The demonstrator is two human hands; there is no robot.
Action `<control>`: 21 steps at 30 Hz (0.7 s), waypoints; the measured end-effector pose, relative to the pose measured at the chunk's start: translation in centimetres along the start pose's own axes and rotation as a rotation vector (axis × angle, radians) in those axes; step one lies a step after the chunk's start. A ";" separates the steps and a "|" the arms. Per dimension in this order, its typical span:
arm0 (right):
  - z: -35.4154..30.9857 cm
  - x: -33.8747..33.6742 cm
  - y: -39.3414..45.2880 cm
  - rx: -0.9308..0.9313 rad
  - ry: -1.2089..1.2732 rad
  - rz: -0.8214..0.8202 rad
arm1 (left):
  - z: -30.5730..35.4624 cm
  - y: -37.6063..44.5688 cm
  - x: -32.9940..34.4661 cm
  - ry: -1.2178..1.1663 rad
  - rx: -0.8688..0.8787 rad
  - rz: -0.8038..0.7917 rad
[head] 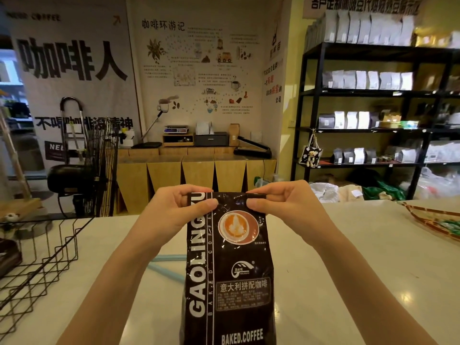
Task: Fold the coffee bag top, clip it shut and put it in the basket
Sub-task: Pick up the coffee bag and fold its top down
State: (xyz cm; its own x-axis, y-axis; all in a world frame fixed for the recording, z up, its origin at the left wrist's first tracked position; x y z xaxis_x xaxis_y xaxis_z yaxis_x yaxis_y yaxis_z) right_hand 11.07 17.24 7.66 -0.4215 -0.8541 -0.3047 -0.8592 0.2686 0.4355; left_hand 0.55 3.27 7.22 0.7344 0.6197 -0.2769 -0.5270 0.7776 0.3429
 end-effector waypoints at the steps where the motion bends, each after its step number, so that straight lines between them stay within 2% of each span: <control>1: -0.1 0.0 0.0 0.000 0.006 0.000 | 0.0 0.0 0.1 0.002 -0.006 -0.008; 8: 0.2 -0.2 0.1 0.012 -0.024 0.019 | -2.2 -0.1 1.7 -0.206 -0.174 -0.111; 14: 0.6 -1.0 0.1 0.063 -0.134 0.057 | -2.5 0.1 1.3 -0.169 -0.150 -0.029; 21: 2.0 -0.1 0.3 0.104 0.117 -0.027 | -2.2 0.3 1.3 -0.126 -0.093 -0.017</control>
State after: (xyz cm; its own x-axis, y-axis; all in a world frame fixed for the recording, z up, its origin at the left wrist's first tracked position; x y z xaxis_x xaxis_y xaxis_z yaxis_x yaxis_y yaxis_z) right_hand 10.27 18.32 6.18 -0.3664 -0.9061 -0.2115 -0.8977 0.2845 0.3364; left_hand 0.39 4.53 5.01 0.7880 0.5931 -0.1652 -0.5475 0.7978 0.2526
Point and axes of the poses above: each hand's wrist, its own y-axis towards the middle knuckle, its own x-axis out of the palm, z = x × y, the point moved 9 cm from there along y, towards the middle knuckle, and after that the axes turned 5 degrees about -z, right-handed, at the moved point
